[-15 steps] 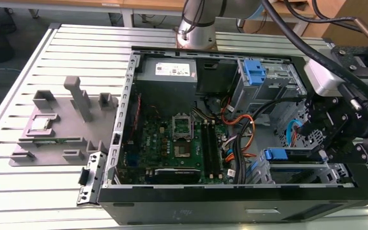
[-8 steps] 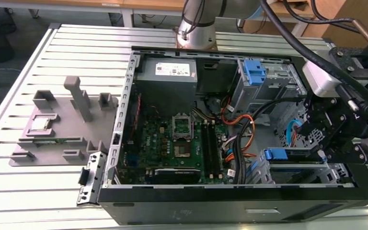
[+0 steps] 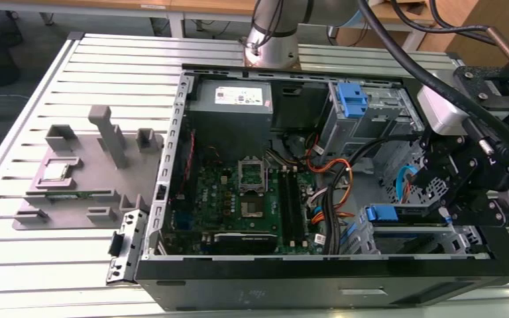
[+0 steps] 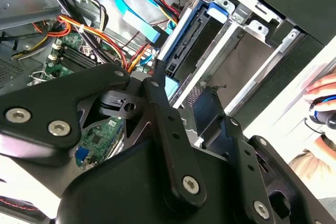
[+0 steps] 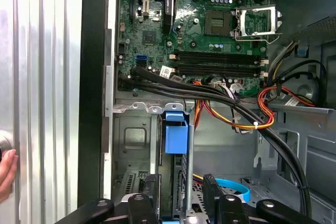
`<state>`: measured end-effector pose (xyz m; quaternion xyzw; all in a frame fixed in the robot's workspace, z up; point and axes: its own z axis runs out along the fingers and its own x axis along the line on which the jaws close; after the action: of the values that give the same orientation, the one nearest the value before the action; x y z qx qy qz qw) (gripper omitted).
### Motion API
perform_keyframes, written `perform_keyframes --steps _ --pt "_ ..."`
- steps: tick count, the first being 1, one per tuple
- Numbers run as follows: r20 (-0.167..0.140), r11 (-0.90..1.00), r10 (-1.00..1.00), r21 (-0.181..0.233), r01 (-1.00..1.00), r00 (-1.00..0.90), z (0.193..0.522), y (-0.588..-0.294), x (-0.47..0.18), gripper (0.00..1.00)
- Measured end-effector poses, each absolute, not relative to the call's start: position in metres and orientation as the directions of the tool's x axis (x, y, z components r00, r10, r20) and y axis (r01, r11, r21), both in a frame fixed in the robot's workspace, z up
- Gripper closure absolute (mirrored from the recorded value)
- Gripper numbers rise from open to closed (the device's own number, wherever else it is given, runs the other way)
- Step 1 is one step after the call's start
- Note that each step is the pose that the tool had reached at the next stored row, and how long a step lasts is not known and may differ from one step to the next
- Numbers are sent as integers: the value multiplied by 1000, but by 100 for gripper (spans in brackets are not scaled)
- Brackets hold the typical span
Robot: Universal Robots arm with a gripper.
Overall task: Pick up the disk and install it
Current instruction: 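Insert the disk into the insertion slot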
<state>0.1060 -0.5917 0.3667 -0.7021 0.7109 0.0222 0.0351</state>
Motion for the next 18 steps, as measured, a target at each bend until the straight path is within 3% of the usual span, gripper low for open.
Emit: perform_keyframes --steps 18 --pt "-87 13 -996 -18 -1000 -11 366 -591 107 52"
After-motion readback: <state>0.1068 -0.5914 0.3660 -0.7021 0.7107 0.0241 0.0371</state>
